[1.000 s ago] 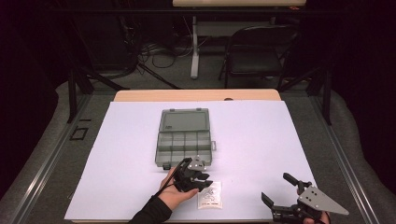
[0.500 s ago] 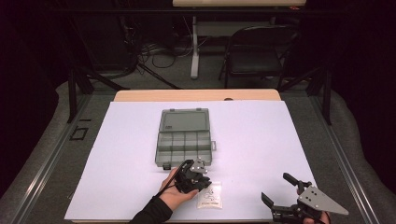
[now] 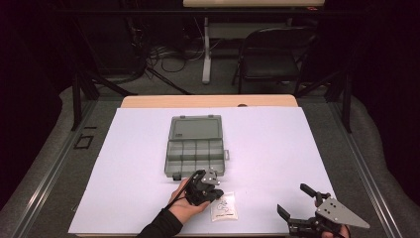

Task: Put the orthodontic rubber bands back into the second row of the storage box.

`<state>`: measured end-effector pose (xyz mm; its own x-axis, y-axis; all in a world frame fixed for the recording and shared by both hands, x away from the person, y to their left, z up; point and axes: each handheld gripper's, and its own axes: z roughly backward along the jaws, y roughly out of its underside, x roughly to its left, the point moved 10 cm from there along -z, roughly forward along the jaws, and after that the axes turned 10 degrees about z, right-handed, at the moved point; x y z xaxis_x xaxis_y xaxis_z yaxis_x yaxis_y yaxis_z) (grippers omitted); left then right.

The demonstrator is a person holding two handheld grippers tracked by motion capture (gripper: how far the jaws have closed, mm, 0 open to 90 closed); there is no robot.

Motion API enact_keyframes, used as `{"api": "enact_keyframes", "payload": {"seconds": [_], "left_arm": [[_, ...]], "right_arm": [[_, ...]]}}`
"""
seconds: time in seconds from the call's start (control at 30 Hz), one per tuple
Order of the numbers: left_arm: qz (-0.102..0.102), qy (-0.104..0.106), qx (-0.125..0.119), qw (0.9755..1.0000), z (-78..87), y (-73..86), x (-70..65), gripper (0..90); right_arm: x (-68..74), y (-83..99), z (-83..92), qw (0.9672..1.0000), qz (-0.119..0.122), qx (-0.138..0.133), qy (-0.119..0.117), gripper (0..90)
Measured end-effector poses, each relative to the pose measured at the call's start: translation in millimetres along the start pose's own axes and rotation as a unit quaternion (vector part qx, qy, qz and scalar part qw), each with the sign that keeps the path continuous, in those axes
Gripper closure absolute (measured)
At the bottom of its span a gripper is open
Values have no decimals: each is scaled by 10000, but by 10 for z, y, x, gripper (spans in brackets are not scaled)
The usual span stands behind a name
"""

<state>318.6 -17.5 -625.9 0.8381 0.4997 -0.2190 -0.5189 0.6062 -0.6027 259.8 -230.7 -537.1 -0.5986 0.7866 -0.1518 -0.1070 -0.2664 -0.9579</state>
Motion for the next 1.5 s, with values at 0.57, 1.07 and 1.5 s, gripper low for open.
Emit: {"api": "enact_keyframes", "payload": {"seconds": [0.57, 1.07, 1.5], "left_arm": [[-32, 109, -107, 9999, 125, -26, -48, 897], [-233, 86, -487, 9985, 469, -178, -117, 897], [-264, -106, -720, 9970, 739, -295, -4, 897]], "right_arm": [[-1, -15, -18, 9999, -10, -90, 45, 25], [0, -13, -17, 10000, 1, -72, 55, 30], [-3, -3, -5, 10000, 18, -12, 25, 30]]}}
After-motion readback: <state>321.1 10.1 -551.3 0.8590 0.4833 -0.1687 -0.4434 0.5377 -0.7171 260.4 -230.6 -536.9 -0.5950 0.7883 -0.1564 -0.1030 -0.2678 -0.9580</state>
